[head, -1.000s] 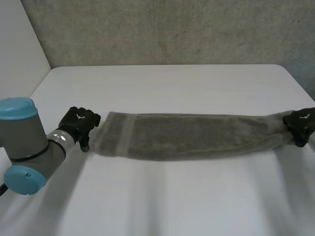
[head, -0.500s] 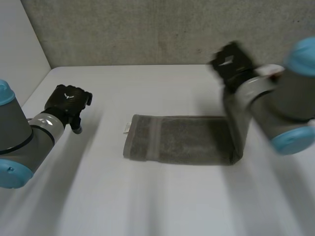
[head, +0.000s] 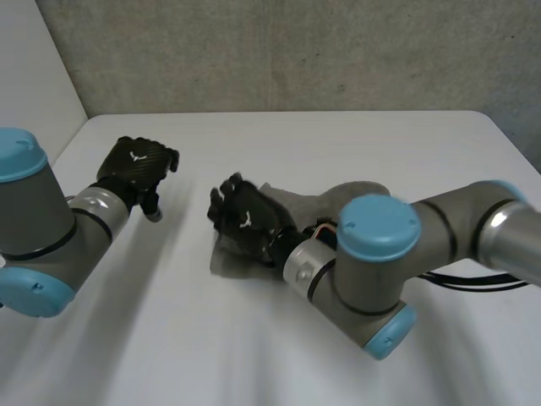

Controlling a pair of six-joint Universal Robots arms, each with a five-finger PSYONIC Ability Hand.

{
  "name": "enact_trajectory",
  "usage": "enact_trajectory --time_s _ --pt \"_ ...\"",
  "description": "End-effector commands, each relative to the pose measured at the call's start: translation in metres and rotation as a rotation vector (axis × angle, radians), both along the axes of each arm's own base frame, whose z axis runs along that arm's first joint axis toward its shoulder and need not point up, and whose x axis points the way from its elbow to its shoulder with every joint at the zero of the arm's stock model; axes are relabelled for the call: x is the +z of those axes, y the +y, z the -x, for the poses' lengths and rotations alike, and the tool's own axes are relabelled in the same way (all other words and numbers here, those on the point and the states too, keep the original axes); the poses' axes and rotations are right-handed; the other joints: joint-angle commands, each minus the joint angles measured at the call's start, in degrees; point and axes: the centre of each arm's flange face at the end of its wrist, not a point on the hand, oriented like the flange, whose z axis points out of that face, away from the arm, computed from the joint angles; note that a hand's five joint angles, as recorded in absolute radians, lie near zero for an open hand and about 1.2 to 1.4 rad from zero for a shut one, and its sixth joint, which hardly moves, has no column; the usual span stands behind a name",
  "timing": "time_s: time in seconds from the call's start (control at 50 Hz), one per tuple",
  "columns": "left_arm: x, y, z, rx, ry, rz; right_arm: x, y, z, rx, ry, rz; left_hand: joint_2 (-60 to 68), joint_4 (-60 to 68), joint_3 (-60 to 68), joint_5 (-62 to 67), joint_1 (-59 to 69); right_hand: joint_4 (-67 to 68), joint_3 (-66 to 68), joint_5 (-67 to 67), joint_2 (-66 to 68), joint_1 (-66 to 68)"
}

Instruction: Fold the towel.

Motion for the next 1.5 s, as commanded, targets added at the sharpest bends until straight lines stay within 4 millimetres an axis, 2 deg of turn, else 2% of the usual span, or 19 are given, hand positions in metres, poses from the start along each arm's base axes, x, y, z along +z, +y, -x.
enact_trajectory --time_s 0.02,0.06,0.08,0.12,0.18,0.22,0.24,0.28,0.34,0.44,0.56,0.6,0.88,1.04,1.08,1.12,1.2,1.38,1.5 --pt "0.007 0.014 0.024 -0.07 0.02 0.021 0.059 -0.034 0.047 -0.187 -0.229 -0.154 -4.8 -5.0 -4.8 -14.1 -4.9 -4.6 -4.5 -3.3 -4.5 -3.4" --pt "0.01 0.023 0.037 -0.107 0.045 0.021 0.071 -0.047 0.073 -0.263 -0.326 -0.269 -4.7 -4.9 -4.6 -13.9 -4.8 -4.6 -4.5 -3.3 -4.5 -3.4" --pt "0.01 0.023 0.037 -0.107 0.046 0.021 0.071 -0.047 0.073 -0.263 -0.327 -0.269 -4.7 -4.9 -4.6 -13.9 -4.8 -4.6 -4.5 -3.3 -4.5 -3.4" --pt "0.01 0.034 0.051 -0.149 0.069 0.008 0.073 -0.056 0.097 -0.343 -0.377 -0.376 -4.3 -4.5 -4.3 -13.6 -4.4 -4.6 -4.5 -3.3 -4.5 -3.4" --pt "0.008 0.038 0.058 -0.171 0.078 0.001 0.071 -0.061 0.111 -0.39 -0.387 -0.416 -4.0 -4.2 -4.0 -13.2 -4.1 -4.6 -4.5 -3.3 -4.5 -3.4" --pt "0.002 0.046 0.073 -0.21 0.085 -0.014 0.059 -0.063 0.132 -0.462 -0.359 -0.481 -3.8 -4.0 -3.8 -13.1 -3.9 -4.6 -4.5 -3.3 -4.5 -3.4" --pt "0.002 0.046 0.073 -0.21 0.085 -0.014 0.059 -0.063 0.132 -0.463 -0.359 -0.481 -3.8 -4.0 -3.8 -13.1 -3.9 -4.6 -4.5 -3.3 -4.5 -3.4" --pt "-0.008 0.052 0.086 -0.24 0.076 -0.029 0.042 -0.056 0.143 -0.495 -0.322 -0.545 -3.7 -3.9 -3.6 -12.9 -3.8 -4.6 -4.5 -3.3 -4.5 -3.4" --pt "-0.014 0.054 0.091 -0.246 0.064 -0.036 0.034 -0.051 0.145 -0.508 -0.307 -0.568 -3.3 -3.5 -3.3 -12.5 -3.4 -4.6 -4.5 -3.3 -4.5 -3.4" --pt "-0.044 0.058 0.096 -0.257 0.008 -0.093 0.013 -0.039 0.153 -0.546 -0.267 -0.636 -1.5 -1.7 -1.4 -10.7 -1.6 -1.0 -0.9 0.3 -0.9 0.2" --pt "-0.062 0.06 0.096 -0.27 -0.065 -0.103 0.007 -0.041 0.16 -0.575 -0.265 -0.656 -0.8 -1.0 -0.8 -10.0 -0.9 3.0 3.2 4.3 3.2 4.3" --pt "-0.068 0.06 0.095 -0.27 -0.102 -0.097 0.005 -0.042 0.162 -0.584 -0.265 -0.659 3.9 3.7 3.9 -5.3 3.8 6.9 7.0 8.2 7.0 8.1" --pt "-0.078 0.056 0.094 -0.245 -0.141 -0.09 0.002 -0.044 0.165 -0.618 -0.259 -0.646 11.5 11.3 11.5 2.3 11.4 8.4 8.6 9.7 8.6 9.7" --pt "-0.083 0.055 0.094 -0.243 -0.144 -0.096 0.002 -0.045 0.165 -0.619 -0.259 -0.643 29.3 29.1 29.3 20.1 29.2 8.8 8.9 10.1 8.9 10.0" --pt "-0.083 0.055 0.094 -0.241 -0.142 -0.095 0.002 -0.044 0.164 -0.618 -0.258 -0.645 41.4 41.2 41.4 32.1 41.2 9.4 9.6 10.7 9.6 10.7" --pt "-0.082 0.055 0.094 -0.239 -0.144 -0.096 0.001 -0.043 0.165 -0.619 -0.255 -0.648 44.1 43.9 44.1 34.8 44.0 10.6 10.7 11.9 10.7 11.8" --pt "-0.08 0.058 0.091 -0.237 -0.146 -0.1 -0.001 -0.04 0.164 -0.616 -0.251 -0.654 44.1 43.9 44.1 34.9 44.0 13.1 13.3 14.4 13.3 14.4" --pt "-0.074 0.079 0.077 -0.236 -0.16 -0.128 -0.006 -0.037 0.164 -0.628 -0.239 -0.66 44.1 43.9 44.1 34.9 44.0 17.0 17.1 18.3 17.1 18.2" --pt "-0.077 0.09 0.068 -0.199 -0.186 -0.15 -0.02 -0.04 0.164 -0.636 -0.196 -0.668 44.1 43.9 44.1 34.9 44.0 19.3 19.5 20.6 19.5 20.6"
